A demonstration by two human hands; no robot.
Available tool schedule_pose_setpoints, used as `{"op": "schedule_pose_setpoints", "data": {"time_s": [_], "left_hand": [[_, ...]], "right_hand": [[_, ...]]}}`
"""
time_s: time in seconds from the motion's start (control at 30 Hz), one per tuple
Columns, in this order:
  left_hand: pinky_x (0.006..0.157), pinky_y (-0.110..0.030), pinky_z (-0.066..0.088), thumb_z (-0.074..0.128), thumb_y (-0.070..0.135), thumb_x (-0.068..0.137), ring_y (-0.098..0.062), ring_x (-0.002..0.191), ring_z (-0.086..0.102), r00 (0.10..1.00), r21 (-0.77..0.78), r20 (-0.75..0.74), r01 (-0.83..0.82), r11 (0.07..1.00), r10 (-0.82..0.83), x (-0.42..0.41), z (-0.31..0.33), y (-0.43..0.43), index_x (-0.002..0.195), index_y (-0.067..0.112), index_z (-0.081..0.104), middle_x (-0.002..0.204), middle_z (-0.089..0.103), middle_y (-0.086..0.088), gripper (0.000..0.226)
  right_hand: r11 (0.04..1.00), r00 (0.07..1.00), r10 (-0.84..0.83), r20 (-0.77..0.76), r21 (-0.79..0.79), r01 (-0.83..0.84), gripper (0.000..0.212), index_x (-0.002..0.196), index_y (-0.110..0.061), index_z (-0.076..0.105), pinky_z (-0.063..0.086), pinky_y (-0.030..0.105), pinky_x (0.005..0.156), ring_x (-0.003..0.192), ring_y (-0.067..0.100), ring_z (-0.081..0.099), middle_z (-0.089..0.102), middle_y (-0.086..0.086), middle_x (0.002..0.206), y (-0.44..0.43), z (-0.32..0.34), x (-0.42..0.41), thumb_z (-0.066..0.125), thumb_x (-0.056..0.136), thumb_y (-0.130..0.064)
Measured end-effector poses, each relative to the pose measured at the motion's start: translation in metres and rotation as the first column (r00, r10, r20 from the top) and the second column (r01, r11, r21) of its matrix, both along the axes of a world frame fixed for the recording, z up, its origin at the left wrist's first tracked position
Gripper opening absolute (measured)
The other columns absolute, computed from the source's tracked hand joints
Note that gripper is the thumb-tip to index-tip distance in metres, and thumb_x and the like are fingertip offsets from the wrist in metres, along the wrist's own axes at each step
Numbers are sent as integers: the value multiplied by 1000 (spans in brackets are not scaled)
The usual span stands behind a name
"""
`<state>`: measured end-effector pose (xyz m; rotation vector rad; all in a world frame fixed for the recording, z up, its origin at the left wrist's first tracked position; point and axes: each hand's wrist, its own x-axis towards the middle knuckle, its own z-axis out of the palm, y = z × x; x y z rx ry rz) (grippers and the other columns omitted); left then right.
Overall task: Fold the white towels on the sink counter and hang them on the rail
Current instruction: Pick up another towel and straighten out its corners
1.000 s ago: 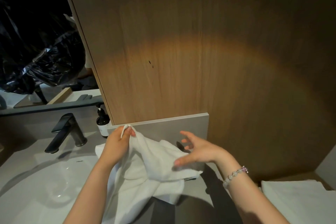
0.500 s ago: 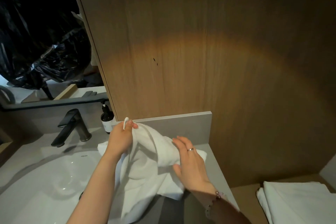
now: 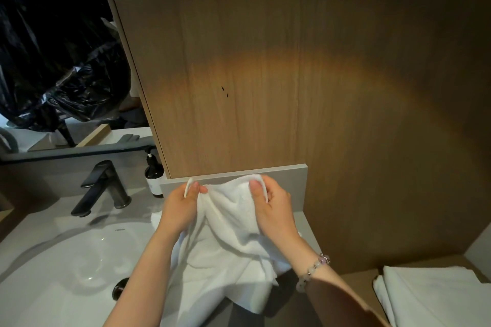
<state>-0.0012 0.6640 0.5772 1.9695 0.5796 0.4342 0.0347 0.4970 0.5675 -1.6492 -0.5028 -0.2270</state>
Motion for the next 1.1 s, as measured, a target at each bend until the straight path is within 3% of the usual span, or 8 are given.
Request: {"op": "schedule_pose_setpoints", "data": {"time_s": [0.1,0.27,0.37,0.53,0.7,0.83,0.93,1.1], "left_hand": [[80,-29,38,41,25,100,-17,93,50,997,110,78,11,994,-20,-1,-2,3,91,19,70,93,58,-2,31],[53,-29,23,54,29,94,-14,51,30,994,216,109,-15,976,-9,-11,19,6,54,9,36,50,30,2,48],[53,-26,30,66,27,86,-13,53,38,989,135,142,23,991,-42,-13,32,-3,61,1,58,58,49,2,36],[58,-27,39,71,21,82,-18,61,51,975,-173,206,114,978,-78,-18,45,-19,75,-1,68,66,60,-10,23],[52,-14,49,59,6,89,-5,55,63,942,-211,170,321,923,-289,-23,49,-32,78,12,71,63,71,1,18],[56,-17,50,64,4,85,-10,60,64,928,-217,169,362,906,-331,-19,50,-41,77,10,74,70,73,-6,14],[52,-19,46,67,5,83,-14,59,60,920,-209,125,391,896,-372,-15,50,-44,79,4,72,71,71,-11,7],[56,-27,35,74,18,73,-23,68,48,902,-216,75,431,876,-425,-9,46,-48,74,7,67,74,61,-17,13]], "right_hand": [[999,996,-26,-87,34,29,42,61,-18,34,28,18,51,52,2,30,35,-12,53,-2,8,5,40,100,-31],[990,975,-139,-174,-4,140,50,54,-22,22,18,20,44,44,6,22,23,-10,40,-8,13,20,47,98,-25],[990,980,-137,-144,8,140,53,53,-23,20,11,23,47,47,7,16,18,-11,44,-7,13,26,53,95,-23],[990,982,-90,-168,95,107,29,63,-22,56,28,18,49,50,2,34,43,-14,50,-3,11,28,60,91,-20],[990,985,-91,-149,95,105,49,48,-21,42,23,23,53,54,6,26,30,-13,47,-8,16,31,50,96,-16],[994,981,52,-187,104,-33,34,82,10,62,36,27,67,74,12,45,55,22,70,1,18,26,48,97,-18],[980,955,178,-239,126,-151,26,83,-7,66,43,22,72,75,8,54,62,-3,75,2,21,20,46,98,-13],[960,922,280,-267,103,-262,26,92,-3,68,46,18,73,75,8,58,65,-3,79,-4,26,18,44,99,-11]]}}
